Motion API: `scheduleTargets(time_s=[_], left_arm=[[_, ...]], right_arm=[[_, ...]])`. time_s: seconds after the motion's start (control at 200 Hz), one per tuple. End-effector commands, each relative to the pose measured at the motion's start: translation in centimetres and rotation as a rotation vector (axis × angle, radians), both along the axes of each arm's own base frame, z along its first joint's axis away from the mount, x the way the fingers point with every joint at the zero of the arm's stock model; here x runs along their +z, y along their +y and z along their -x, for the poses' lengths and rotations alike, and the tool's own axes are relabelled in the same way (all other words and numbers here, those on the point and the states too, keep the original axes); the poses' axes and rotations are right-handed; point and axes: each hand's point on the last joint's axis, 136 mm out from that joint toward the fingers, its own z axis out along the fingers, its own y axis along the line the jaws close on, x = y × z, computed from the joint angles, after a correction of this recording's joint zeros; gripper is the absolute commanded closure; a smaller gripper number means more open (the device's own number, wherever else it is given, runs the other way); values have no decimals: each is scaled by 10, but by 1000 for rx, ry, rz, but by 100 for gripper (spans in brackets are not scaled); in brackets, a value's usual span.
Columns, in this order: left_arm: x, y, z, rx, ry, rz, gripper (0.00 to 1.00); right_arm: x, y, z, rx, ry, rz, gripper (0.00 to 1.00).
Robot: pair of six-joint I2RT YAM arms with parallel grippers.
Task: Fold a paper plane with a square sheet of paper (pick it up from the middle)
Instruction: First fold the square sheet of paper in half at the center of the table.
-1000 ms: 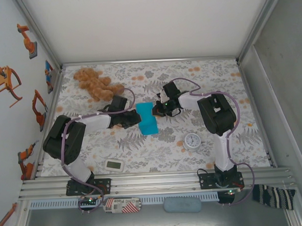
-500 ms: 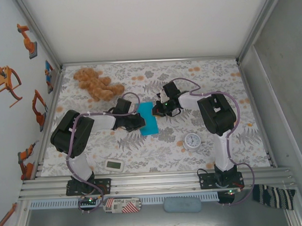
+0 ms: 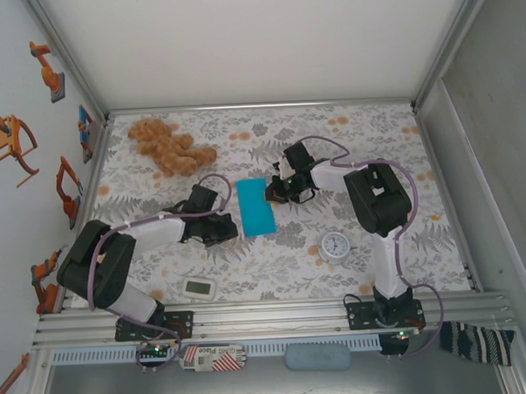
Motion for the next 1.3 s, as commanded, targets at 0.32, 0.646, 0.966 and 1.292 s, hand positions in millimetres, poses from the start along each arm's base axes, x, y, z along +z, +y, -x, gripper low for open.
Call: scheduleTargets(time_s=[0.32,0.646,0.966,1.292], left_arm=[[21,-73,-52,-71,-49,122,90],[-28,-60,-15,-115,73,27,91],[-41,-16,39,-92,110,-80,91],[5,-8,33,-60,-32,-87,91]], right_arm=[[-114,-104,71,-64,278,512,100],[-116,-105,71,-68,283,515,100],[-118,-107,67,-78,279,516,100],[-107,-99,59,-97,239,472,100]])
